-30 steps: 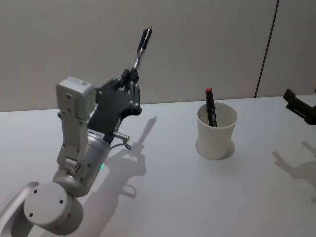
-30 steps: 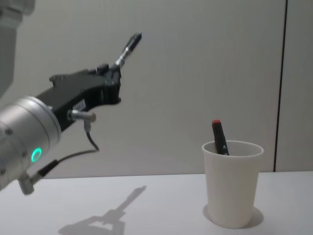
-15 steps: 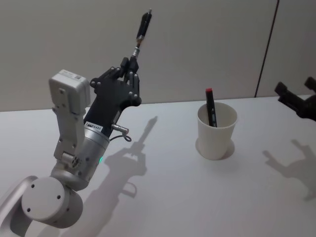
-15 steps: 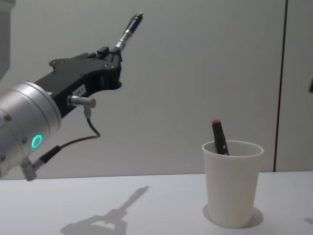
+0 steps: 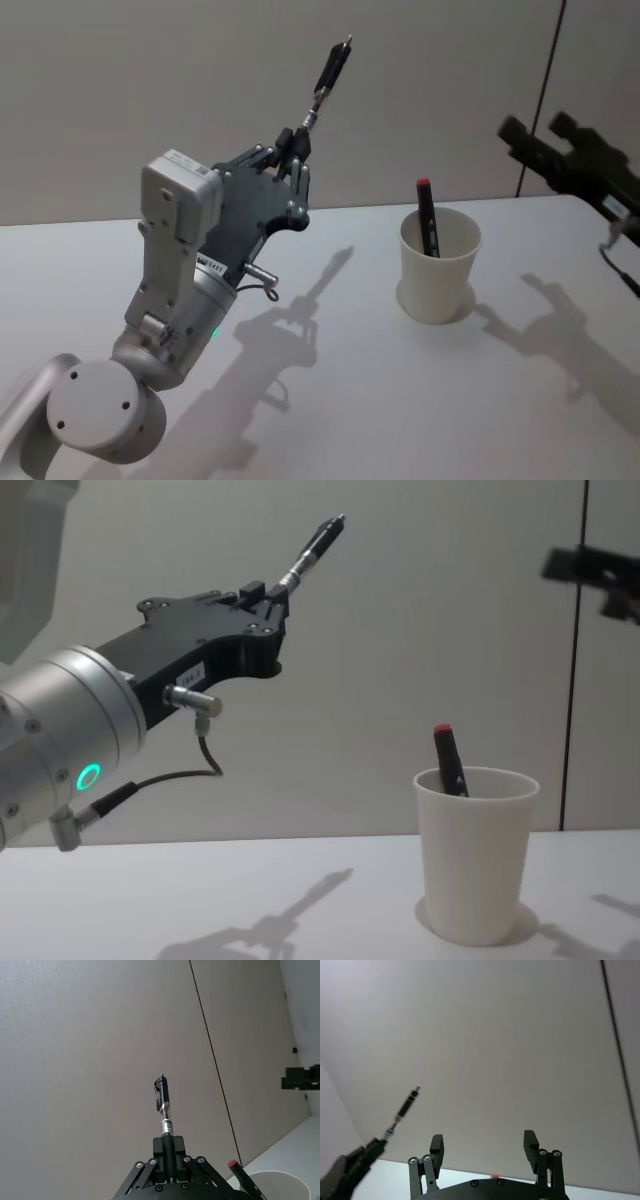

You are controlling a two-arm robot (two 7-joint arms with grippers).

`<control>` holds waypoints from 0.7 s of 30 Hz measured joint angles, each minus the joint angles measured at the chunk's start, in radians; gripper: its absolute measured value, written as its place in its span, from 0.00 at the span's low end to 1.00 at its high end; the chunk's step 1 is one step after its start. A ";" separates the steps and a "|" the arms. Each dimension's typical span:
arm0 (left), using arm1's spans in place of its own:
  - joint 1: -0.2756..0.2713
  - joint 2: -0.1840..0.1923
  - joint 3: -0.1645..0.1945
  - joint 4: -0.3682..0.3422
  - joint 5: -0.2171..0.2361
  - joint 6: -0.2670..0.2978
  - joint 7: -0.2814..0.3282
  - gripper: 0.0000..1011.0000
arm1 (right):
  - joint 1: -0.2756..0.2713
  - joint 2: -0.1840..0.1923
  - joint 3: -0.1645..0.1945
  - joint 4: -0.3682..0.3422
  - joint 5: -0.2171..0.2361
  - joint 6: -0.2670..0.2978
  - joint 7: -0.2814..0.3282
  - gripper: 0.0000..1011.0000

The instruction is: Place the pen into the pen holder.

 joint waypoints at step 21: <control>0.019 0.004 0.001 -0.042 0.059 -0.021 0.008 0.12 | 0.180 -0.145 -0.087 0.077 0.179 0.131 0.082 0.99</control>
